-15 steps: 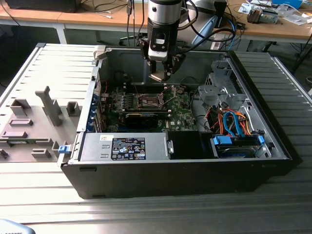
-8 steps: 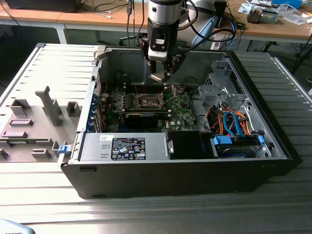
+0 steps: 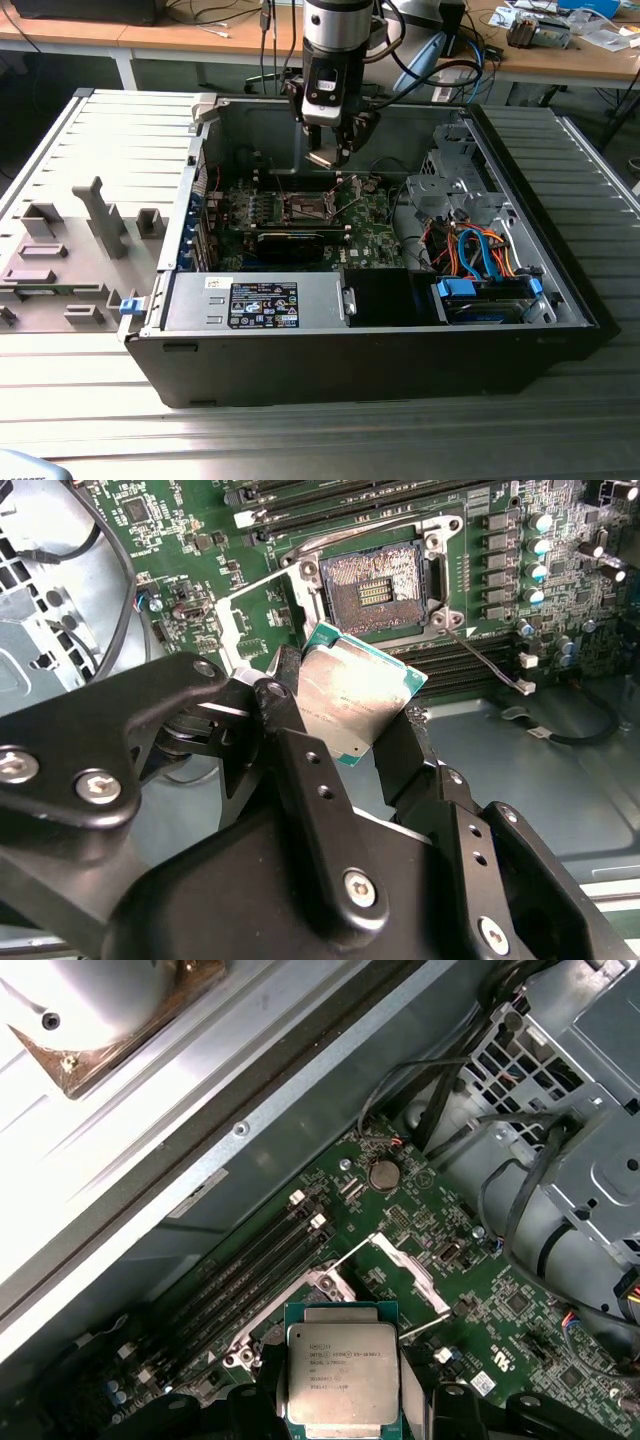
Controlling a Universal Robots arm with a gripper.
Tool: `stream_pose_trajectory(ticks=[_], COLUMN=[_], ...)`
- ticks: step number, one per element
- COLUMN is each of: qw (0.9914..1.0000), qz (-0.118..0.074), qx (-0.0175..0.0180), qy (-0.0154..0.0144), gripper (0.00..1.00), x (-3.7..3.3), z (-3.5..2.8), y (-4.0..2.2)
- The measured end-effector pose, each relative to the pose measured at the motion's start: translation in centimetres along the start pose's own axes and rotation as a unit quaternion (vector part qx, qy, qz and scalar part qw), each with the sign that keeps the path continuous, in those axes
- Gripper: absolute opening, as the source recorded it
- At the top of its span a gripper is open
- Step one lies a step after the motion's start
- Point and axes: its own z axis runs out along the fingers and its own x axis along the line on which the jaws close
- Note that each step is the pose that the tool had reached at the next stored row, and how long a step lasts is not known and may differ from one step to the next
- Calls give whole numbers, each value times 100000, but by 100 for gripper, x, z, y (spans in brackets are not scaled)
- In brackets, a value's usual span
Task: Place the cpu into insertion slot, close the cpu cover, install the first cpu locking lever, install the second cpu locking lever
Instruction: 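Place the cpu into insertion slot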
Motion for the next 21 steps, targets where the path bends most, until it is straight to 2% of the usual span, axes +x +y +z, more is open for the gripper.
stream_pose_trajectory(ticks=[21], qw=[99984], qz=[1751], qx=[185], qy=[-349], gripper=[54], x=[0], z=[6], y=[-1])
